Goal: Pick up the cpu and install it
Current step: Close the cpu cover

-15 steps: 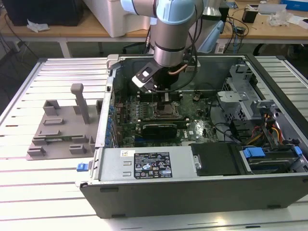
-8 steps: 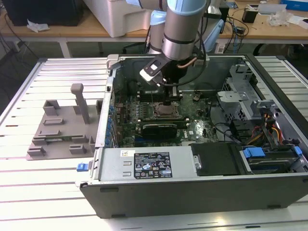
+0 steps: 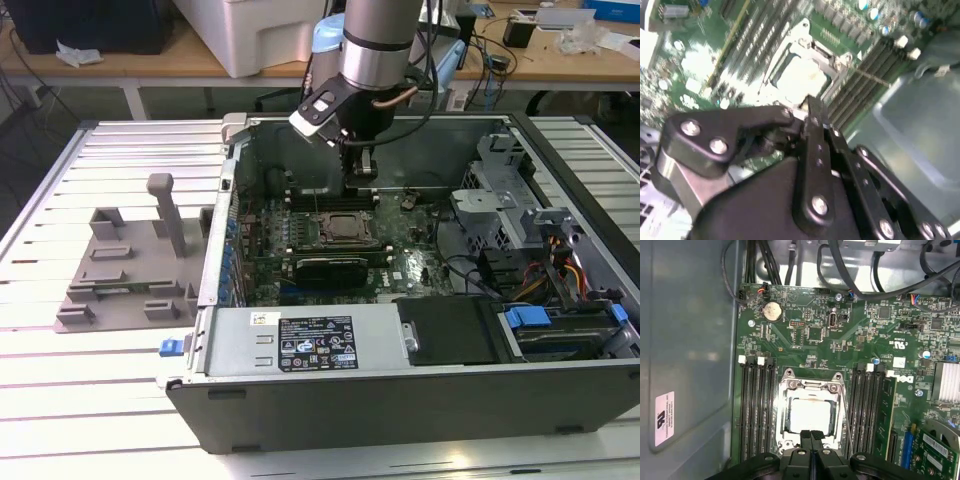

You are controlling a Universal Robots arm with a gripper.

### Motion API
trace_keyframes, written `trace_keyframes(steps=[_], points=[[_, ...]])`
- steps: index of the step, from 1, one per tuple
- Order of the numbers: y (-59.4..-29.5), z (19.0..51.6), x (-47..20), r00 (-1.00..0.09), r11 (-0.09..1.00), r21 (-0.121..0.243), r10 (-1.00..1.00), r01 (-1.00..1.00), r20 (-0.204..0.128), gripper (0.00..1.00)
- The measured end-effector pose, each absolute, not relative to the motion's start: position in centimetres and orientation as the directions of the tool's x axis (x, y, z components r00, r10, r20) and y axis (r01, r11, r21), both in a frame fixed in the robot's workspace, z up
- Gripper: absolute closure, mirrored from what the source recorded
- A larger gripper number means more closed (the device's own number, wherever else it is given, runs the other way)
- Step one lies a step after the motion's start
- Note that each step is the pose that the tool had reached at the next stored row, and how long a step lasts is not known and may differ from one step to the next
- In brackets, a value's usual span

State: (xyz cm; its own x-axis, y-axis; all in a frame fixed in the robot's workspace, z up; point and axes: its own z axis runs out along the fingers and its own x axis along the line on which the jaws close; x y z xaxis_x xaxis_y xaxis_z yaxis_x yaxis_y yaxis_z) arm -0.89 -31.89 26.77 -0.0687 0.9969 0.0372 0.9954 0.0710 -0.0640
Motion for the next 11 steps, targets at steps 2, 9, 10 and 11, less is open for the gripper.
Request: trace_keyframes(steps=[2,9,10,11], points=[[-31.89,26.78,-0.89,-0.069,0.071,-0.064,0.997,0.995,0.037,0.89],[-31.90,26.78,-0.89,-0.069,0.071,-0.064,0.997,0.995,0.037,0.89],[-31.89,26.78,-0.89,-0.069,0.071,-0.064,0.997,0.995,0.038,0.89],[-31.90,26.78,-0.89,-0.069,0.071,-0.064,0.997,0.995,0.038,0.89]])
